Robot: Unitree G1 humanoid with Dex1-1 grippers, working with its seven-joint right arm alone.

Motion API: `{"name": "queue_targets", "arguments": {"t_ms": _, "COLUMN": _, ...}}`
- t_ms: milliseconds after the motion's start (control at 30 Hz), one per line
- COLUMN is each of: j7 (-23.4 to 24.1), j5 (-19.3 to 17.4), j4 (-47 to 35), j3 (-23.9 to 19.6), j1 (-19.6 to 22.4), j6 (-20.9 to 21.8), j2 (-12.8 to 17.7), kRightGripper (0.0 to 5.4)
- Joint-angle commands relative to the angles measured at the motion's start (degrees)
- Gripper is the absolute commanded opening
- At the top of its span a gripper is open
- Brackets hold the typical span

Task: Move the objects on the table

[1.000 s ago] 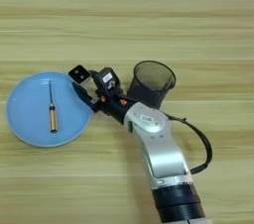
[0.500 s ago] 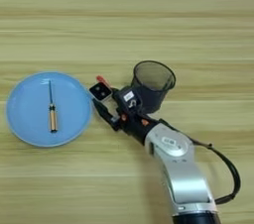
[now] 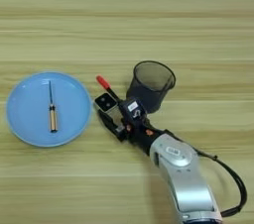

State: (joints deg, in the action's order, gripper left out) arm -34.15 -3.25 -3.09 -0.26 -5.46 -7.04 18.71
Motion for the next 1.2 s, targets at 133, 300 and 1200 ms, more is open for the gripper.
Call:
{"name": "queue_targets", "arguments": {"t_ms": 133, "j7": 1.22, "j5": 0.47, "j4": 0.26, "j3": -0.36, "j1": 2.02, "j6": 2.71, "j2": 1.43, "kRightGripper": 2.48}}
{"name": "queue_targets", "arguments": {"t_ms": 300, "j7": 1.53, "j5": 1.27, "j4": 2.26, "j3": -0.07, "j1": 2.23, "j6": 3.33, "j2": 1.38, "kRightGripper": 2.48}}
{"name": "queue_targets", "arguments": {"t_ms": 1200, "j7": 2.46, "j5": 1.27, "j4": -4.86, "j3": -0.92, "j1": -0.3, "j6": 2.37, "j2": 2.55, "kRightGripper": 4.54}}
